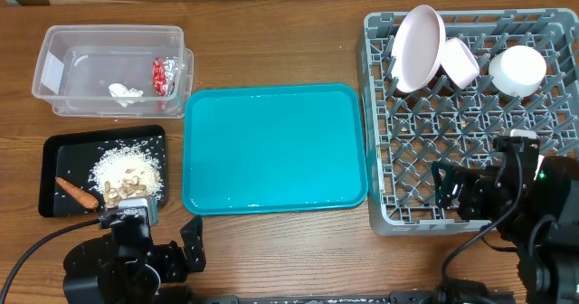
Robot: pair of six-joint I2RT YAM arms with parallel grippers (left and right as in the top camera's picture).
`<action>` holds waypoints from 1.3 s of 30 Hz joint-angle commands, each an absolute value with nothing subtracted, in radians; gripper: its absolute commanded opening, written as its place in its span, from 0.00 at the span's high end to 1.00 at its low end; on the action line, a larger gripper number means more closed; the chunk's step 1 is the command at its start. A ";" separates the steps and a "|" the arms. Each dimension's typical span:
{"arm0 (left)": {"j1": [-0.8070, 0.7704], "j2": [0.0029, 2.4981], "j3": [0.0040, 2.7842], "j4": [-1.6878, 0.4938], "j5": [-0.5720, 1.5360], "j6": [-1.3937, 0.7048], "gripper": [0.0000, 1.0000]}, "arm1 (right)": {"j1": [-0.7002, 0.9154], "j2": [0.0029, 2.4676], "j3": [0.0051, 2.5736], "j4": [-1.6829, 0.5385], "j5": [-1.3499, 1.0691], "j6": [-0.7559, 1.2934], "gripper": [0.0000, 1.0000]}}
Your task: Sort waste into correct bins and load items into the dishwasher
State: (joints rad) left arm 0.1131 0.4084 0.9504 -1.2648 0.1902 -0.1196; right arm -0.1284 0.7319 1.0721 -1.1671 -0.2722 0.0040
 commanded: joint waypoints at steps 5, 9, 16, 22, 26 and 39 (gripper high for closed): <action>0.117 0.402 0.944 -1.264 0.181 -0.116 0.00 | -0.070 0.514 0.780 -0.846 -0.290 -0.008 0.00; 0.117 0.402 0.944 -1.264 0.181 -0.116 0.00 | -0.016 0.340 0.532 -0.570 -0.271 -0.008 0.00; 0.117 0.402 0.944 -1.264 0.181 -0.116 0.00 | 0.012 0.093 0.152 -0.111 -0.270 -0.008 0.00; 0.117 0.402 0.944 -1.264 0.181 -0.116 0.00 | 0.012 0.002 0.017 0.004 -0.184 -0.008 0.00; 0.117 0.402 0.944 -1.264 0.181 -0.116 0.00 | 0.012 0.002 0.008 -0.075 -0.149 -0.003 0.00; 0.117 0.402 0.944 -1.264 0.181 -0.116 0.00 | 0.012 0.003 0.008 -0.069 -0.150 -0.001 0.00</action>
State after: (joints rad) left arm 0.1127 0.4084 0.9485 -1.2652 0.1902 -0.1196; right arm 0.0074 0.0147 0.0185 -0.0750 -0.1638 -0.0036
